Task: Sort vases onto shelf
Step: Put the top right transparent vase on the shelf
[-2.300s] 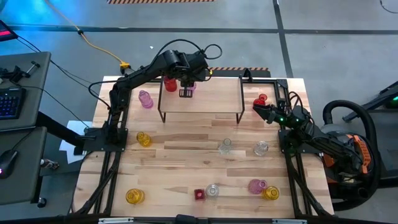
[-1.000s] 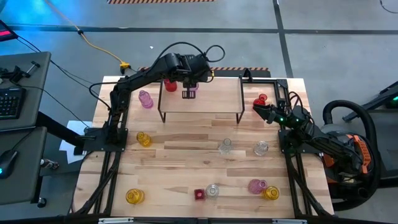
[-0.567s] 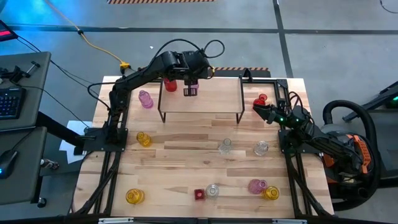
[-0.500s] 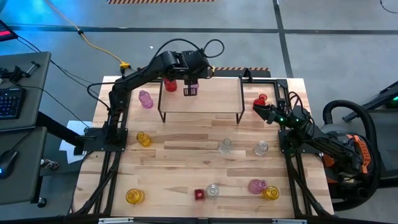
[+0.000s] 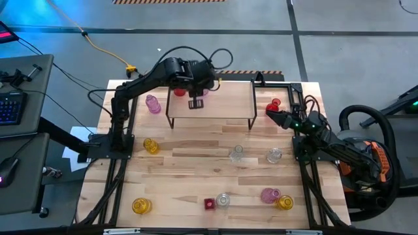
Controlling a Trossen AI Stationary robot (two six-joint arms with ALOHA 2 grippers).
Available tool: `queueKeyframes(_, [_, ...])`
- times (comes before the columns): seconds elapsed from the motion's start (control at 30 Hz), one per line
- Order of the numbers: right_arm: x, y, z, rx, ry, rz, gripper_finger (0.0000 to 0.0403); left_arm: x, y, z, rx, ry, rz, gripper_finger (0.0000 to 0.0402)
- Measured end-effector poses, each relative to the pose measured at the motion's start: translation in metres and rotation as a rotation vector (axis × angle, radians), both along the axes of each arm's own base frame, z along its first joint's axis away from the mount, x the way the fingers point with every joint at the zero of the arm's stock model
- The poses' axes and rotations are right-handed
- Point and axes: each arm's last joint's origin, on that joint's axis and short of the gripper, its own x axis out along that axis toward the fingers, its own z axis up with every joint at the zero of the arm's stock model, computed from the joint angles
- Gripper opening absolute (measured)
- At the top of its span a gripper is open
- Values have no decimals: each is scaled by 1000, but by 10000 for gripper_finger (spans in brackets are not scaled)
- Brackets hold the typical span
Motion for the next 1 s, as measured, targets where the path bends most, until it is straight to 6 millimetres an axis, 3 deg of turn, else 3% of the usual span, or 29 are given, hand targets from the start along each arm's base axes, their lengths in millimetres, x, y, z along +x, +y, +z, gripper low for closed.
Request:
queueKeyframes(0.13, [-1,2,10,-7,-70,38,302,-6,-17,4,-119,-17,-9,90])
queueKeyframes(0.5, [-17,14,72,-171,-126,108,302,-16,-64,24,-303,-145,-69,90])
queueKeyframes(0.77, [-23,19,109,-127,69,121,302,-34,-90,43,-335,-222,-72,90])
queueKeyframes(1.0, [-17,18,129,82,343,247,302,-55,-104,61,-360,-293,-73,90])
